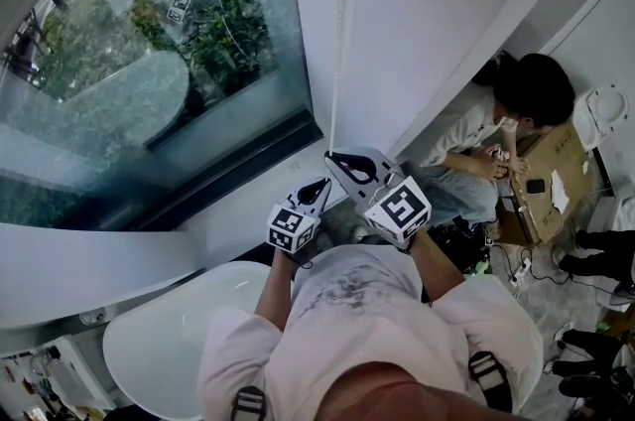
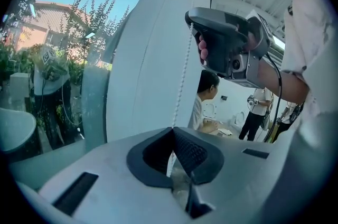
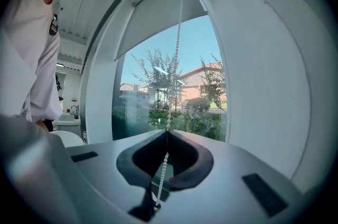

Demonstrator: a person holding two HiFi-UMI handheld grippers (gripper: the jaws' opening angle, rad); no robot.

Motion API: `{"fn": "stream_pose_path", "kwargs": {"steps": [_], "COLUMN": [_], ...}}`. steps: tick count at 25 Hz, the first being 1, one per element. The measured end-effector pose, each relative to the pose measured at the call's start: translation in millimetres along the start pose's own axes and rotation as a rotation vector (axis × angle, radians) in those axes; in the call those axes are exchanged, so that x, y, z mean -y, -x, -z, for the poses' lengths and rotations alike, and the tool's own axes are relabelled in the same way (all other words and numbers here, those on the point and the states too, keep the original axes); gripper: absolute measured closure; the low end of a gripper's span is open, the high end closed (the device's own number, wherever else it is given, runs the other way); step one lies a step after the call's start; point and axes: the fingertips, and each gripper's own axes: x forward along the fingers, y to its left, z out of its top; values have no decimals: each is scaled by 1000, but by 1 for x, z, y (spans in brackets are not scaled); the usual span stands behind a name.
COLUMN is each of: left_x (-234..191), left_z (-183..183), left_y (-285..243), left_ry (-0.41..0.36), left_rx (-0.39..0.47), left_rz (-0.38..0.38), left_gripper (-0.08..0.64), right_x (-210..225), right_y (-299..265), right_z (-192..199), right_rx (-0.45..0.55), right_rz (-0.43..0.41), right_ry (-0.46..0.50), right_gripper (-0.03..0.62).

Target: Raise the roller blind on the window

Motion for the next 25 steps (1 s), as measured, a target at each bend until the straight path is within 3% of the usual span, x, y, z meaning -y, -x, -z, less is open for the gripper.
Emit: {"fn": "stream_pose_path", "kwargs": {"steps": [9, 17, 22, 25], "left_x": [0, 8, 14, 17], "left_z": [31, 28, 4, -26], "left_y": [-8, -1, 17, 34], "left_ry": [2, -6, -4, -22], "left_rx": [-22, -7, 29, 63], "left_rz": [-5, 1, -4, -5], "left_gripper": [555, 554, 542, 476], "right_x": [-2, -5, -6, -6], "right_y": [3, 7, 6, 4], "right_z": [31, 29, 27, 27], "right_rx": [-35, -35, -32, -30], "right_rz": [12, 6, -7, -8], "right_ry": [-26, -8, 3, 11], "right_gripper": [532, 532, 532, 532]}}
